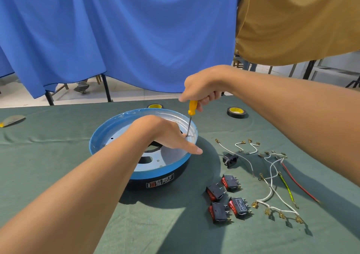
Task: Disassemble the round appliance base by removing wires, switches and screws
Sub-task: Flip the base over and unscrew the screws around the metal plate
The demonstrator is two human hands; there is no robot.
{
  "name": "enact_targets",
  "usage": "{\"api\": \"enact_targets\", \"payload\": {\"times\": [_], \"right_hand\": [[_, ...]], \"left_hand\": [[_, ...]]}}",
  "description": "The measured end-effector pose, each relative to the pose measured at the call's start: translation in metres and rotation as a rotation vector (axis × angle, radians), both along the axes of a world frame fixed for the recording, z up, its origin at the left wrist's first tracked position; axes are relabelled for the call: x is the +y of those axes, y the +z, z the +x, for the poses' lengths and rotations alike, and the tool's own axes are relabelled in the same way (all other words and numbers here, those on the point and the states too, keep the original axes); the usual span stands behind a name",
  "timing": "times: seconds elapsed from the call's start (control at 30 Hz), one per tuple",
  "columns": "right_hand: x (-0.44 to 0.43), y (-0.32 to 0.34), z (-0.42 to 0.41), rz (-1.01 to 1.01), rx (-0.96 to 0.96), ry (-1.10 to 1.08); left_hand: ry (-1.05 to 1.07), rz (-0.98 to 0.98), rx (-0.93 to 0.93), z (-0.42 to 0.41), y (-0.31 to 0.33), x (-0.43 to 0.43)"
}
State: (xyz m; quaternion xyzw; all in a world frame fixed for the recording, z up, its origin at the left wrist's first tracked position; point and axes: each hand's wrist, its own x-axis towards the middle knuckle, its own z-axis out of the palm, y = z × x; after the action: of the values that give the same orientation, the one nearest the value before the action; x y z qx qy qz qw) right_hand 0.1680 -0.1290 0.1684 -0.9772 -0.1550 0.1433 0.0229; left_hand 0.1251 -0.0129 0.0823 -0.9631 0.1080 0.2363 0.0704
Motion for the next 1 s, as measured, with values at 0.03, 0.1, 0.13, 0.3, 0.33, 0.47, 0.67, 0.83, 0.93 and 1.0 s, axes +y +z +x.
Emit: {"api": "enact_targets", "payload": {"times": [0.03,0.1,0.13,0.3,0.33,0.47,0.67,0.83,0.93,1.0], "right_hand": [[0.001,0.001,0.0,-0.021,0.005,0.004],[0.004,0.001,-0.002,-0.066,-0.038,0.041],[0.006,0.002,-0.003,-0.082,-0.067,0.063],[0.0,0.009,-0.004,-0.023,-0.043,0.144],[-0.001,0.008,-0.003,0.013,-0.024,0.152],[-0.003,0.0,-0.003,0.058,-0.026,0.111],[-0.002,0.004,-0.005,-0.026,0.006,0.012],[-0.003,0.008,-0.008,-0.003,-0.089,0.148],[-0.005,0.005,-0.008,0.062,-0.022,0.157],[-0.004,0.0,-0.006,0.058,-0.031,0.141]], "left_hand": [[0.001,-0.004,-0.003,0.0,0.0,0.0],[0.005,-0.003,-0.007,0.0,0.0,0.001],[0.005,-0.002,-0.006,-0.001,0.001,0.001],[0.006,-0.007,-0.004,-0.003,0.002,0.001],[0.009,-0.008,-0.008,-0.003,0.002,0.001],[0.015,-0.032,-0.015,-0.005,0.001,0.002],[0.01,-0.025,-0.019,-0.005,0.0,0.001],[0.016,-0.019,-0.015,-0.007,0.001,0.002],[0.012,-0.019,-0.02,-0.007,0.001,0.002],[0.009,-0.023,-0.023,-0.007,0.001,0.002]]}}
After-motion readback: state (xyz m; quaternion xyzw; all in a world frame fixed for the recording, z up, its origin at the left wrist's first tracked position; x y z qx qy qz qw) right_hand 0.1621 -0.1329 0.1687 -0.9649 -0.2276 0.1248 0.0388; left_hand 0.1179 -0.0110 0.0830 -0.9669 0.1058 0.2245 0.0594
